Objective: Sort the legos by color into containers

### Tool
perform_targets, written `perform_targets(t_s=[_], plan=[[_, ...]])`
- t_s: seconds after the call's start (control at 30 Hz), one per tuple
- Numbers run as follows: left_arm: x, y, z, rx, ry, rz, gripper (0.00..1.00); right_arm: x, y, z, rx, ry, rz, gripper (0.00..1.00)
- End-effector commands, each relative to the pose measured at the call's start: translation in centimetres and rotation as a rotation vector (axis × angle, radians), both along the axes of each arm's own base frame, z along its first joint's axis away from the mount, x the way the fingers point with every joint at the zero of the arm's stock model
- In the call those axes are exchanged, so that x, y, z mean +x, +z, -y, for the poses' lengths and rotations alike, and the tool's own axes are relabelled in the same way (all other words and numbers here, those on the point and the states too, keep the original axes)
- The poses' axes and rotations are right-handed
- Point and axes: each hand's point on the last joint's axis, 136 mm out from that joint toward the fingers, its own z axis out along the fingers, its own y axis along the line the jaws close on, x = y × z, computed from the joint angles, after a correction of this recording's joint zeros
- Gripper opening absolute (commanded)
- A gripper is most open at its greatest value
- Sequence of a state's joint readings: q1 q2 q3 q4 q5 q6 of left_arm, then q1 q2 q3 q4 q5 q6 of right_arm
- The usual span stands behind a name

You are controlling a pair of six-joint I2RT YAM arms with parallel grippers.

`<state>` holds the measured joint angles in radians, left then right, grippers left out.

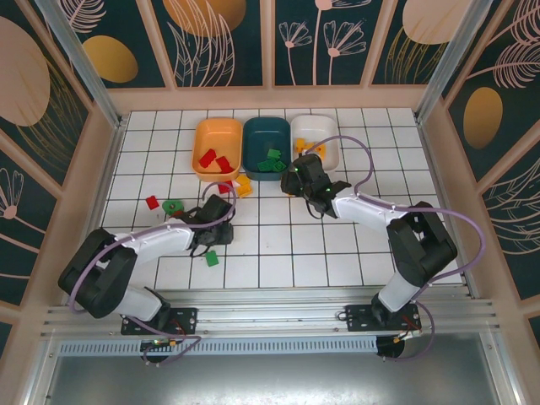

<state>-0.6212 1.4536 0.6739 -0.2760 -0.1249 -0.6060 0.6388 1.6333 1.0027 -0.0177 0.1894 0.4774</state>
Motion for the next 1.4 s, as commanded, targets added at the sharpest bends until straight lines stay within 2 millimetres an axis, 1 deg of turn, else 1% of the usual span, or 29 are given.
perform_targets(t_s=[0.0,0.03,0.13,0.17,0.2,0.23,0.3,0.33,0.4,0.5,0.57,0.63,0.7,0.73,0.8,0.83,0.9,0.93,1.03,1.07,1.13,1.2,1.27,1.33,1.37], plan=[[1.7,2.4,0.9,-0.006,-0.001,0.057,0.21,0.7,1.7,1.1,0.004,-0.037,0.049,0.61],[2.4,3.4,1.4,-0.023,-0.005,0.079,0.21,0.9,1.9,1.6,0.001,-0.052,0.053,0.61],[5.7,7.2,3.8,-0.074,-0.02,0.17,0.2,1.4,2.6,4.2,0.009,-0.119,0.063,0.61],[6.9,8.0,4.7,-0.081,-0.03,0.19,0.19,1.2,2.7,4.7,0.018,-0.13,0.062,0.61],[8.7,9.7,6.0,-0.101,-0.041,0.231,0.19,1.5,2.8,6.1,0.03,-0.163,0.062,0.61],[10.2,10.6,6.9,-0.106,-0.046,0.254,0.18,1.5,2.8,6.9,0.039,-0.181,0.06,0.6],[13.3,11.5,9.0,-0.112,-0.067,0.28,0.17,1.2,2.7,8.5,0.055,-0.218,0.055,0.6],[14.5,11.4,9.9,-0.119,-0.077,0.28,0.17,1.1,2.6,9.0,0.062,-0.226,0.051,0.61],[17.3,10.6,12.1,-0.142,-0.094,0.271,0.16,0.6,2.3,9.8,0.075,-0.233,0.04,0.61],[21.1,9.0,14.2,-0.159,-0.102,0.247,0.14,0.0,2.0,9.8,0.077,-0.21,0.025,0.61],[23.1,8.4,14.9,-0.156,-0.096,0.241,0.14,-0.3,1.7,9.4,0.08,-0.18,0.012,0.61],[24.8,8.0,15.3,-0.174,-0.088,0.238,0.14,-0.6,1.5,8.7,0.085,-0.138,0.007,0.61],[26.2,7.9,15.2,-0.182,-0.074,0.237,0.18,-0.8,1.1,8.0,0.076,-0.107,-0.002,0.62],[26.7,7.8,15.1,-0.185,-0.07,0.235,0.22,-0.8,0.9,7.9,0.07,-0.1,-0.006,0.62],[27.4,7.8,15.4,-0.194,-0.078,0.229,0.32,-0.7,0.2,7.3,0.059,-0.084,-0.024,0.63],[27.6,8.0,15.4,-0.196,-0.082,0.231,0.4,-0.7,0.0,7.0,0.056,-0.076,-0.029,0.63],[27.8,9.2,16.0,-0.221,-0.113,0.248,0.57,-0.6,-0.3,5.9,0.039,-0.051,-0.034,0.63],[27.8,10.1,16.2,-0.232,-0.125,0.258,0.64,-0.6,-0.3,5.3,0.027,-0.039,-0.03,0.64],[27.5,14.0,16.2,-0.258,-0.147,0.317,0.77,-0.4,-0.4,3.6,-0.032,-0.015,-0.013,0.64],[27.2,15.6,15.9,-0.261,-0.149,0.342,0.84,-0.3,-0.4,2.9,-0.054,0.001,-0.005,0.64],[26.3,18.2,14.9,-0.266,-0.14,0.381,0.9,-0.1,-0.7,2.0,-0.103,0.021,0.007,0.64],[24.8,20.8,13.3,-0.296,-0.114,0.423,0.94,0.7,-0.8,1.1,-0.15,0.035,0.026,0.64],[22.9,22.3,11.1,-0.341,-0.069,0.46,0.98,1.5,-1.2,0.6,-0.194,0.049,0.037,0.64],[20.5,22.9,9.0,-0.388,-0.03,0.479,0.98,2.3,-1.6,0.2,-0.242,0.064,0.042,0.63],[19.1,23.7,7.9,-0.412,-0.013,0.5,0.99,2.5,-2.1,-0.1,-0.271,0.081,0.036,0.63]])
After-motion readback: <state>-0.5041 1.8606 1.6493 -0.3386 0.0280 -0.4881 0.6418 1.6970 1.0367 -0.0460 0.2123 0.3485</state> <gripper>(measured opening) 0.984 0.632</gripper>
